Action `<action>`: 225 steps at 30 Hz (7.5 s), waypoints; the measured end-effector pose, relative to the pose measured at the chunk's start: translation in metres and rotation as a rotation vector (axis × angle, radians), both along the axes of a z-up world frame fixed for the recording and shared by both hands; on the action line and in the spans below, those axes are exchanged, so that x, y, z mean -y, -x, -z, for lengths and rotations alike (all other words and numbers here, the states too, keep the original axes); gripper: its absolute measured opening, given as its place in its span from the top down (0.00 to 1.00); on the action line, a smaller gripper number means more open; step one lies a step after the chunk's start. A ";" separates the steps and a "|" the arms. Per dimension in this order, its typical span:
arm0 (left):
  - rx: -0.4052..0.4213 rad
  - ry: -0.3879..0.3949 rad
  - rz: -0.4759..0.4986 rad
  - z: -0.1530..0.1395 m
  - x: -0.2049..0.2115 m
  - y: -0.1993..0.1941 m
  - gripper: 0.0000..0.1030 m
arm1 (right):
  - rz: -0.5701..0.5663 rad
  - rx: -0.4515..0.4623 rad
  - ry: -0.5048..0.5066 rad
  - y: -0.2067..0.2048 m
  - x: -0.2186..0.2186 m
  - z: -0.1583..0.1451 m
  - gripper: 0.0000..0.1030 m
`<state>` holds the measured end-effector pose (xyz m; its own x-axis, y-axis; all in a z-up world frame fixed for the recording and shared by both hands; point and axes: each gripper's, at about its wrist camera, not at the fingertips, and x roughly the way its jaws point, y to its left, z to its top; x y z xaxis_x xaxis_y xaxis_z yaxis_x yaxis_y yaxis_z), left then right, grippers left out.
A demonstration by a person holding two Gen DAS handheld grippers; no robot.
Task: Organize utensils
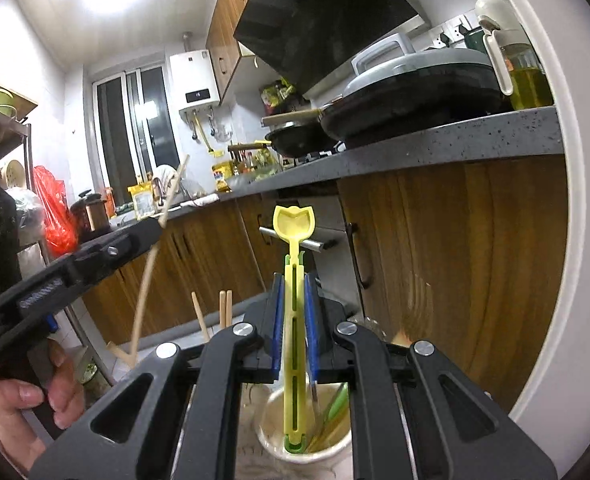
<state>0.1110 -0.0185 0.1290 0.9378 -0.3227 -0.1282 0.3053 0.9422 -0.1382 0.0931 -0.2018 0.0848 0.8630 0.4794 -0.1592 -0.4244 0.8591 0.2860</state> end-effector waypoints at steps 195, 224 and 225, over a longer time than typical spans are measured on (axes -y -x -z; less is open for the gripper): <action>-0.108 -0.199 -0.198 0.127 -0.029 0.149 0.05 | 0.095 0.002 0.306 0.133 0.020 0.081 0.05; -0.108 -0.199 -0.198 0.127 -0.029 0.148 0.05 | 0.096 0.001 0.305 0.133 0.020 0.081 0.05; -0.108 -0.200 -0.197 0.127 -0.030 0.148 0.05 | 0.096 0.001 0.305 0.133 0.020 0.081 0.05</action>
